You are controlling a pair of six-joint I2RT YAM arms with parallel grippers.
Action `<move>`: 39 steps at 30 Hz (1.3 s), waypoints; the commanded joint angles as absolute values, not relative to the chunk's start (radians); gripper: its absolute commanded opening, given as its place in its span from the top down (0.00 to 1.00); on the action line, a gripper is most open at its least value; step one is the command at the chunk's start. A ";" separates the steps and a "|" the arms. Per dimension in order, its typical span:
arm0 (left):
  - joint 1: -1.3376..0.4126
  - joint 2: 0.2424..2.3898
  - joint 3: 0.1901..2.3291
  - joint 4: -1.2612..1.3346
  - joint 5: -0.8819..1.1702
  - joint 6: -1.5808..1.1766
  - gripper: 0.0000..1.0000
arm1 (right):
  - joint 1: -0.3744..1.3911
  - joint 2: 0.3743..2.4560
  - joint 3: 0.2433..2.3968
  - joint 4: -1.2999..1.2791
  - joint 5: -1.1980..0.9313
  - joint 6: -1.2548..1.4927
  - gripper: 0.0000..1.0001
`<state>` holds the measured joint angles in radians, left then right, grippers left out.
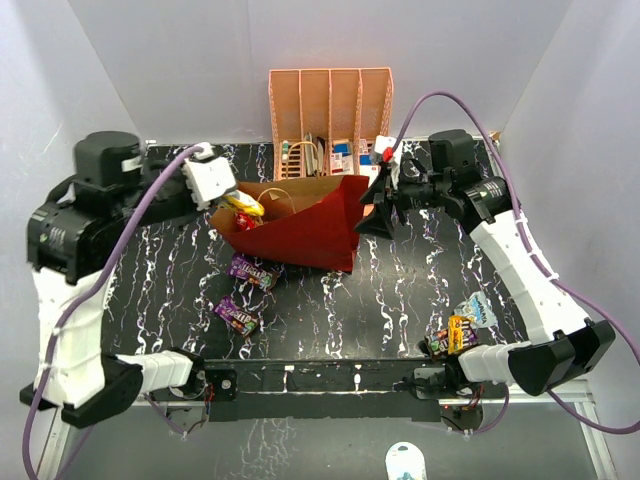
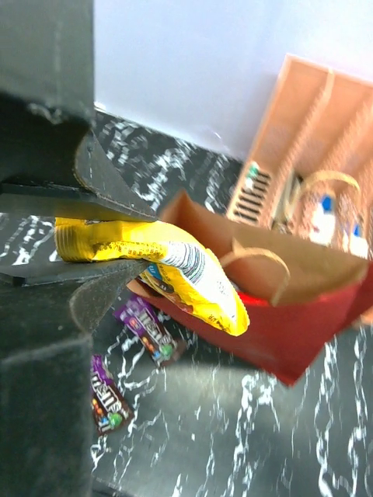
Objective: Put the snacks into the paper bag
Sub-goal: Place the snack in the paper bag.
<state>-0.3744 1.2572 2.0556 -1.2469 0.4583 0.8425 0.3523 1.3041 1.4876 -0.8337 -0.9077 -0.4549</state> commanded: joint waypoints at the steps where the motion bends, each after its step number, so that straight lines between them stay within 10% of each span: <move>1: -0.309 1.227 2.079 -1.215 0.277 0.729 1.00 | 0.327 1.274 1.483 -0.771 -0.930 -0.420 0.27; 39: -0.342 1.545 1.792 -0.928 0.527 0.413 0.94 | 0.276 1.207 1.385 -0.723 -0.946 -0.394 0.25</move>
